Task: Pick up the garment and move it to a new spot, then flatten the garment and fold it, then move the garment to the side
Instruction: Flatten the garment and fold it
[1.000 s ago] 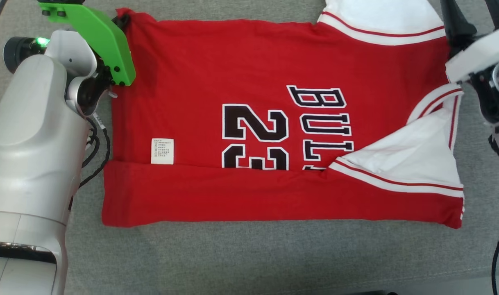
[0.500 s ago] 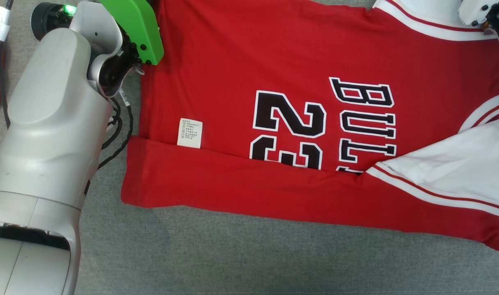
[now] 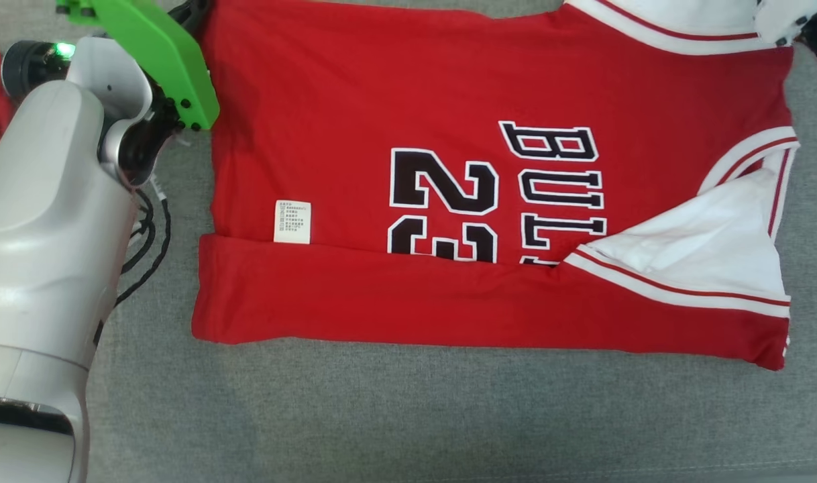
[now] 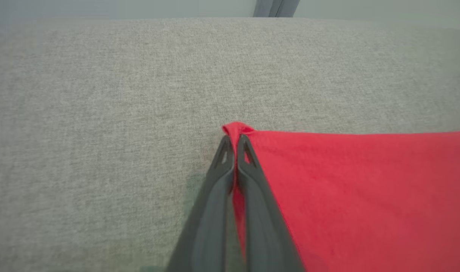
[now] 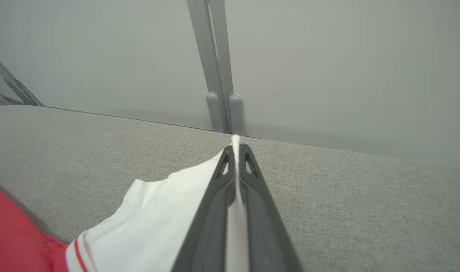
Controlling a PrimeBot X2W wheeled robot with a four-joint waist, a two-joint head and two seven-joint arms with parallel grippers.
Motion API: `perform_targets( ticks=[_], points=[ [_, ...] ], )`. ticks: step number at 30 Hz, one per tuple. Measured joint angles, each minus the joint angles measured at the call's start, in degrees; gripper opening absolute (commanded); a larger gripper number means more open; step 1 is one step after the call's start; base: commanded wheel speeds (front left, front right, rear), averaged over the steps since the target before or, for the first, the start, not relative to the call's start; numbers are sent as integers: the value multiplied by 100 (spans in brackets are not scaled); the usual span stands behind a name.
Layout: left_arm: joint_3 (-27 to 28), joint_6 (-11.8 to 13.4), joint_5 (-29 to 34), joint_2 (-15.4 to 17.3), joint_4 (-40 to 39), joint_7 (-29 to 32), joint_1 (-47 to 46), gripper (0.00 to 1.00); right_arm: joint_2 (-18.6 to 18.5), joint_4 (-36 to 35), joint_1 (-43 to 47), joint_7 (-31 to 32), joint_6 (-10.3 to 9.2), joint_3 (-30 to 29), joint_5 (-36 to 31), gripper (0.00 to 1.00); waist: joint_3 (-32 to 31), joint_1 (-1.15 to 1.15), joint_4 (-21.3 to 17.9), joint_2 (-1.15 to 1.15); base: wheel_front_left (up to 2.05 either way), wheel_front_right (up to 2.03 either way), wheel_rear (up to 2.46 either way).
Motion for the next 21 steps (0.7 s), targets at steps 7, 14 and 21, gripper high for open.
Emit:
perform_targets(
  ticks=[7, 14, 21],
  points=[
    [42, 20, -81, 380, -719, -442, 903, 0, -303, -744, 986, -684, 0, 63, 443, 0, -444, 0, -189, 0, 0, 0, 0],
    [100, 410, -92, 765, -1893, -815, 2286, 0, -478, -1788, 2660, -955, -1, -157, 859, 0, -881, -1, -348, 0, 0, 0, 0],
    [191, 1018, -62, 1099, -3233, -991, 3545, 0, -265, -2580, 4192, -979, -2, -873, 709, 0, -1118, -1, -478, 0, 0, 0, 0]
  ],
)
